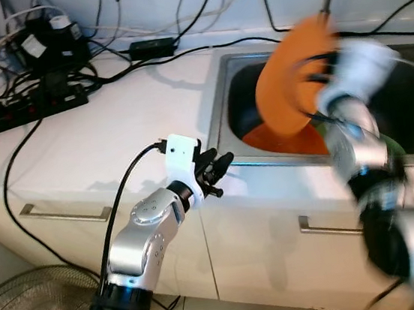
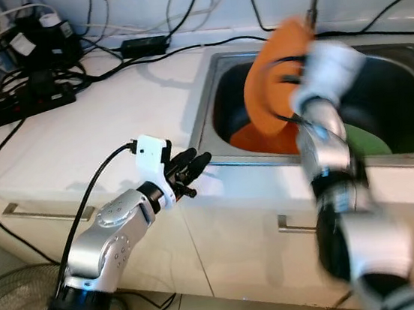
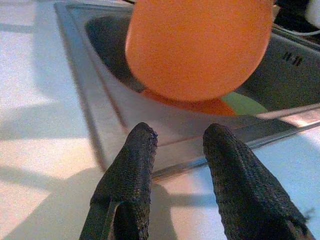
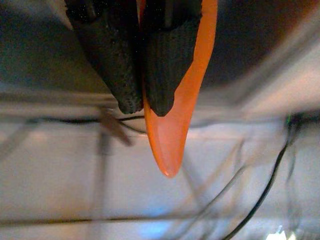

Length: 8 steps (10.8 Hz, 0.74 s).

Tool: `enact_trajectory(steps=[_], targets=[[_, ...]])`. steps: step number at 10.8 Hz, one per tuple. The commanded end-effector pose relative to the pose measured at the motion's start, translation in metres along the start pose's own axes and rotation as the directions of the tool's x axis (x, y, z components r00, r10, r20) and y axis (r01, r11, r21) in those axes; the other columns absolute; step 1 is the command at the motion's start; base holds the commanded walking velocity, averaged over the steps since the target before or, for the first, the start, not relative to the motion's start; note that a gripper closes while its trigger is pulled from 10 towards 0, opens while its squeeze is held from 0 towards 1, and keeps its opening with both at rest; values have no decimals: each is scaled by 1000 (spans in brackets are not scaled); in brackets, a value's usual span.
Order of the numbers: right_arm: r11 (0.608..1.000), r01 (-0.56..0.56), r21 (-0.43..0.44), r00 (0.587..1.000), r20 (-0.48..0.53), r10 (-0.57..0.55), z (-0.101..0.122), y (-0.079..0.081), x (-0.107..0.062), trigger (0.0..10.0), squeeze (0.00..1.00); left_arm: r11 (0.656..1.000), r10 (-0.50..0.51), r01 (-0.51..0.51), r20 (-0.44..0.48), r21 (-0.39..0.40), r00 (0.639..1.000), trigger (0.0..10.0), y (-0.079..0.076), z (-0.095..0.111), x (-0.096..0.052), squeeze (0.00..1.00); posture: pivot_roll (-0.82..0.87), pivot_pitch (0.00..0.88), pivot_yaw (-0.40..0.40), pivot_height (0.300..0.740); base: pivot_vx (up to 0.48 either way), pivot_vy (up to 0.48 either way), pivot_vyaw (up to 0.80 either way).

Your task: Kitchen organization

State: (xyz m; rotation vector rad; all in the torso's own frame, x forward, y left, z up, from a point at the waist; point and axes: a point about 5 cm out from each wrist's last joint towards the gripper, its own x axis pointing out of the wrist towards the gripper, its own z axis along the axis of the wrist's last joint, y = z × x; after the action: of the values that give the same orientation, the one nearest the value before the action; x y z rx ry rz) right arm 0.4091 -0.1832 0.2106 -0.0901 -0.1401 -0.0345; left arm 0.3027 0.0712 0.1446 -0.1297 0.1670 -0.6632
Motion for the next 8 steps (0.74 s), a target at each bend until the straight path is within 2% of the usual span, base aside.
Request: enact_trajectory(steps=[1, 6, 8], targets=[[998, -45, -43, 999, 6, 46, 8, 8, 4, 10000, 0, 1000, -9, 9, -4, 15, 1000, 10000, -1, 2, -1, 0, 116, 0, 47, 740, 0, 0, 0], [994, -83, -67, 996, -42, 81, 1, 13, 4, 10000, 0, 1000, -10, 10, -8, 9, 1000, 10000, -3, 1, -1, 0, 120, 0, 44, 740, 0, 0, 0], [989, -124, -86, 989, -92, 116, -11, 20, 0, 10000, 0, 1000, -9, 9, -13, 8, 1000, 10000, -3, 0, -2, 0, 123, 0, 44, 740, 0, 0, 0]])
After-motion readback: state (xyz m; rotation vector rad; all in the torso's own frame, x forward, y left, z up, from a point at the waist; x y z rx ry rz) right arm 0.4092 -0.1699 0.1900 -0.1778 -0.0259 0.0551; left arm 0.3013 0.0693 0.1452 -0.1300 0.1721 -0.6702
